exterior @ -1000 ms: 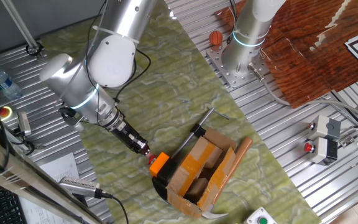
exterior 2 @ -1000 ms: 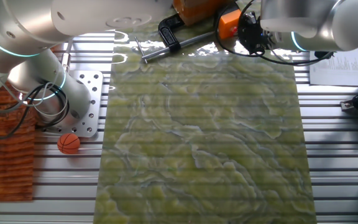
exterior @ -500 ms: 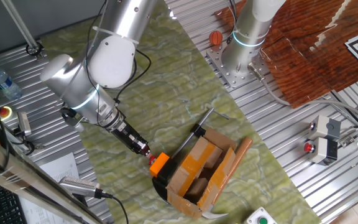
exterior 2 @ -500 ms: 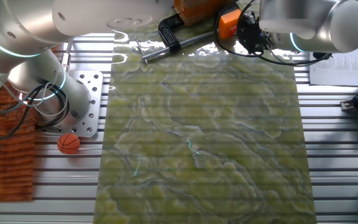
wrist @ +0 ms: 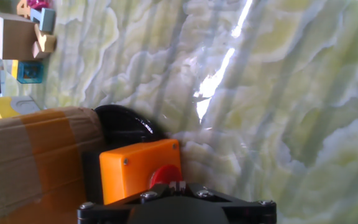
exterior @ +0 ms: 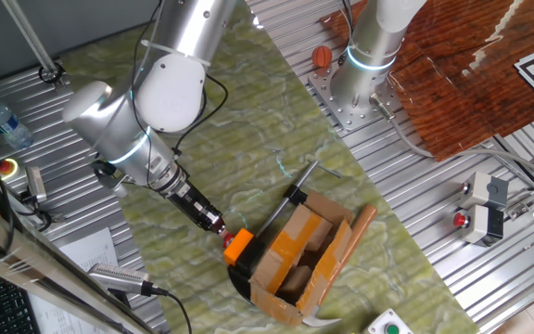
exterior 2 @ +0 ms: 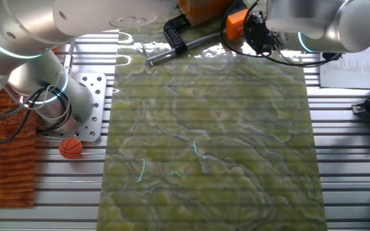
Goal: Press the button horizontally
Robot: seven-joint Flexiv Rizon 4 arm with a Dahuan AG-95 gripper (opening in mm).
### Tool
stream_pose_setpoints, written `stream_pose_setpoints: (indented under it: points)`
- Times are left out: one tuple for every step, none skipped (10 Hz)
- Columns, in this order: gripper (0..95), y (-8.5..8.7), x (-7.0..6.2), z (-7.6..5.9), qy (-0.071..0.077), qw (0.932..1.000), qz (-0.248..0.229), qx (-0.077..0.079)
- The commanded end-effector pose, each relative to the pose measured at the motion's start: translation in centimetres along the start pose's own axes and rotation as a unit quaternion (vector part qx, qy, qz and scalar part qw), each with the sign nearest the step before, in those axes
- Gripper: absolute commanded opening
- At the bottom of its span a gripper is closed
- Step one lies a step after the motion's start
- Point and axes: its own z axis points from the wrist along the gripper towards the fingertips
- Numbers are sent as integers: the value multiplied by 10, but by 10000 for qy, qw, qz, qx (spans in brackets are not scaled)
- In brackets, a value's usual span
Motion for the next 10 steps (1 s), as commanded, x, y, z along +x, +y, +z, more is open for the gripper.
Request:
stream_pose_setpoints:
  points:
    - [0,2,-1,2,6,10000,4,12]
    - [0,2,-1,2,6,10000,4,23]
    - [0,2,-1,2,0,10000,9,12]
    - [0,2,-1,2,-7,10000,11,4]
    - [0,3,-1,2,-16,10000,19,3]
    - [0,3,-1,2,-18,10000,15,8]
    - [0,3,-1,2,-20,10000,15,9]
    - [0,3,-1,2,-23,10000,12,14]
    - [0,3,-1,2,-22,10000,14,22]
    - [0,3,-1,2,-20,10000,18,41]
